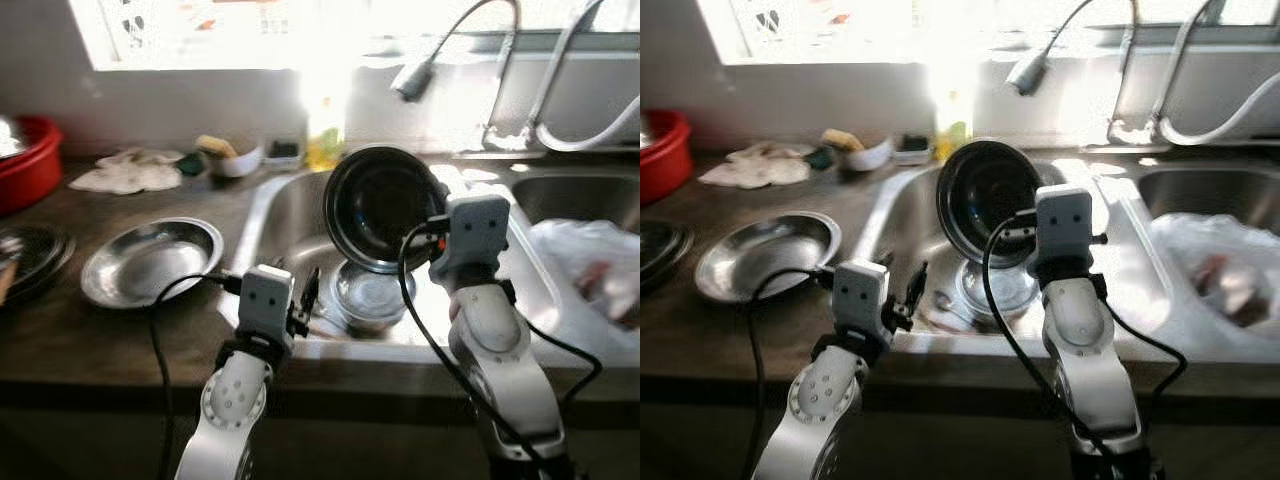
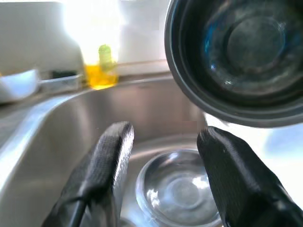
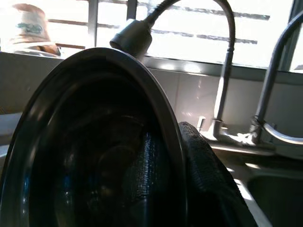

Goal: Kitchen organization

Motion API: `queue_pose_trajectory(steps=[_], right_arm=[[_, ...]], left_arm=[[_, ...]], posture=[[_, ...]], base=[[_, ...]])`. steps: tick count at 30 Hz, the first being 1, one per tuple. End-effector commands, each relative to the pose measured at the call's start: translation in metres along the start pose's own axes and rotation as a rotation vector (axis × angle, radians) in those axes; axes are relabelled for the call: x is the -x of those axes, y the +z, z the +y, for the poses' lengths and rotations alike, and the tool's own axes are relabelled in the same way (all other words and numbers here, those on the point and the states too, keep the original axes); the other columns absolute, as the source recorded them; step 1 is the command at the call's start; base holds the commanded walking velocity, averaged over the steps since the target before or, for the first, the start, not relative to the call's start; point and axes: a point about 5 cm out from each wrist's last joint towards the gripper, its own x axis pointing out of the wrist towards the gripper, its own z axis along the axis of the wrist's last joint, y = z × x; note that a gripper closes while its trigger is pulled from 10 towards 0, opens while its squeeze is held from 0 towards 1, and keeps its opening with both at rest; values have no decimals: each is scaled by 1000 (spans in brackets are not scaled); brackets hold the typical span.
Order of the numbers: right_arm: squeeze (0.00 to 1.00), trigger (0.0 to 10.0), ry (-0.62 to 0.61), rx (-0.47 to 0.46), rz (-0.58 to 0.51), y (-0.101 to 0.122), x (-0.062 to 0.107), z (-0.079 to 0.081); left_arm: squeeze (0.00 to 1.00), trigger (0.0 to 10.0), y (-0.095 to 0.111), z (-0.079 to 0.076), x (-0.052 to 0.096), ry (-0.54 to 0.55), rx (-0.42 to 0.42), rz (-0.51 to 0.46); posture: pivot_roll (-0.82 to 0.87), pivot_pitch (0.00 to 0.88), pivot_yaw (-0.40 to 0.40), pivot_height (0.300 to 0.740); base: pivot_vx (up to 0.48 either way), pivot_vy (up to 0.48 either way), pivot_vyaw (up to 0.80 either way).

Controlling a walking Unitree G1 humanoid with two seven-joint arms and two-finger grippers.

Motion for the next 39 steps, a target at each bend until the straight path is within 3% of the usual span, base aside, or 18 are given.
queue_pose_trajectory(steps=[1, 7, 10, 13, 19, 25, 28, 36, 38, 39], right_arm=[[0, 10000, 34, -40, -11, 6, -6, 7], [0, 10000, 62, -75, 97, -5, -25, 3], [0, 10000, 104, -42, 201, -19, -42, 5], [0, 10000, 109, -35, 220, -22, -48, 5], [0, 10000, 213, -106, 404, -48, -71, 14], [0, 10000, 257, -119, 504, -68, -76, 17], [0, 10000, 343, -145, 557, -77, -73, 27], [4, 10000, 382, -138, 578, -85, -72, 34], [31, 10000, 384, -144, 580, -85, -71, 34], [149, 10000, 384, -152, 584, -86, -71, 35]], left_arm=[[0, 10000, 1, 9, 1, 30, -20, -2], [0, 10000, 0, 7, 2, 33, -16, 4], [0, 10000, 0, 6, 2, 33, -12, 7], [0, 10000, 0, 6, 3, 32, -12, 7], [0, 10000, -1, 5, 9, 48, -10, 21], [0, 10000, 1, 3, 14, 54, -1, 26], [0, 10000, 1, 2, 17, 63, 2, 30], [0, 10000, 1, 3, 22, 70, 2, 44], [0, 10000, 1, 3, 22, 71, 2, 46], [0, 10000, 0, 3, 23, 70, 1, 49]], posture=[[38, 23, -7, 740], [37, 31, -11, 740], [40, 39, -17, 740], [44, 43, -21, 740], [59, 71, -38, 740], [68, 99, -47, 740], [71, 121, -51, 740], [82, 139, -57, 740], [82, 139, -57, 740], [83, 144, -55, 740]], base=[[0, 0, 0], [0, 0, 0], [0, 0, 0], [0, 0, 0], [0, 0, 0], [0, 0, 0], [0, 0, 0], [0, 0, 0], [0, 0, 0], [0, 0, 0]])
